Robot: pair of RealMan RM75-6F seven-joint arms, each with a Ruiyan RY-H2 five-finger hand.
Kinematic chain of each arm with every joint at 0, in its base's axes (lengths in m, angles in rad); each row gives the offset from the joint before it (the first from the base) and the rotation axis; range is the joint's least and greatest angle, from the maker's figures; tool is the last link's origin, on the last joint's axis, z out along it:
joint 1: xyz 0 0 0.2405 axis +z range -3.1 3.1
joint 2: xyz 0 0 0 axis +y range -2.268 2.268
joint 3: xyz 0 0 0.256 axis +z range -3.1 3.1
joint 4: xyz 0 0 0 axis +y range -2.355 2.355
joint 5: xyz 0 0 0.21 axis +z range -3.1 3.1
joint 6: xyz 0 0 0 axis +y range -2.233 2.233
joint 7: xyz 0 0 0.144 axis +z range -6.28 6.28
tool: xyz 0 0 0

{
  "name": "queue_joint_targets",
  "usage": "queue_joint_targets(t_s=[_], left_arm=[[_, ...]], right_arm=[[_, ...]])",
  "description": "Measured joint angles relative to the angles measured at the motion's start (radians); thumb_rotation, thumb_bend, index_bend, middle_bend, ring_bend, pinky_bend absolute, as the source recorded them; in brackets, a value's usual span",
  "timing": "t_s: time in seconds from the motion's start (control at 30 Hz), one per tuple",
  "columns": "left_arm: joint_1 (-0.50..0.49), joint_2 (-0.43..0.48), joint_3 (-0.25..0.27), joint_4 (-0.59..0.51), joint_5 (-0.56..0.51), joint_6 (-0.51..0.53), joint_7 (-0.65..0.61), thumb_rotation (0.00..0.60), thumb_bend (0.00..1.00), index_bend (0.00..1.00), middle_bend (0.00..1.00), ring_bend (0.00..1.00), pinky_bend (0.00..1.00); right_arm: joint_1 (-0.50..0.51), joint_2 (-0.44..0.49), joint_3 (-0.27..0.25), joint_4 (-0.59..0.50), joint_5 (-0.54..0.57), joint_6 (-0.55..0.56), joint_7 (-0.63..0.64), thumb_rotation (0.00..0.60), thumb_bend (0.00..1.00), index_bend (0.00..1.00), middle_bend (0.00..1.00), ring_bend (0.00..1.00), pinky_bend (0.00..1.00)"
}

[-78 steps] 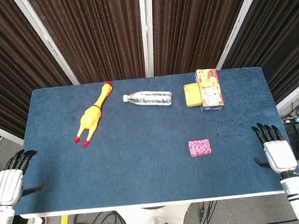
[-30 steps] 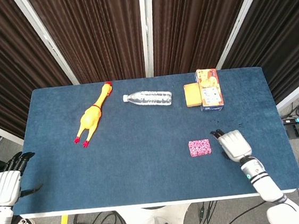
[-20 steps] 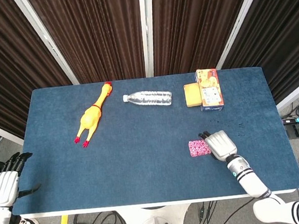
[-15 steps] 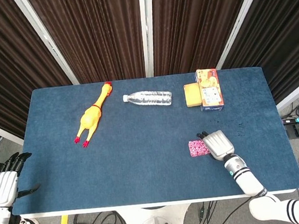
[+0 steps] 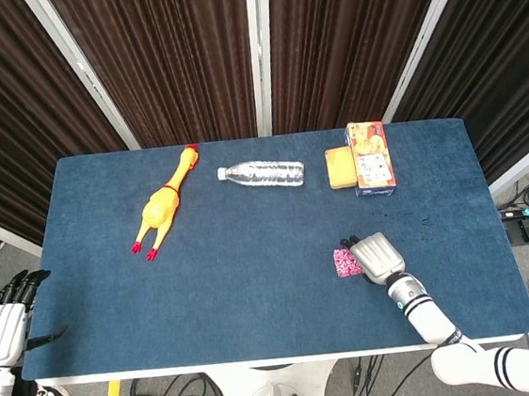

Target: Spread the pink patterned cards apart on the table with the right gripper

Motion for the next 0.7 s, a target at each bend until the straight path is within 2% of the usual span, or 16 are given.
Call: queue_joint_targets(t_s=[0.7], left_arm=[[0.006, -0.007, 0.001, 0.02, -0.002, -0.002, -0.015, 0.6, 0.03, 0.16, 0.15, 0.06, 0.18]], right_arm=[[0.033, -0.034, -0.024, 0.034, 0.042, 0.017, -0.012, 0.6, 0.13, 0.28, 0.31, 0.87, 0.97]])
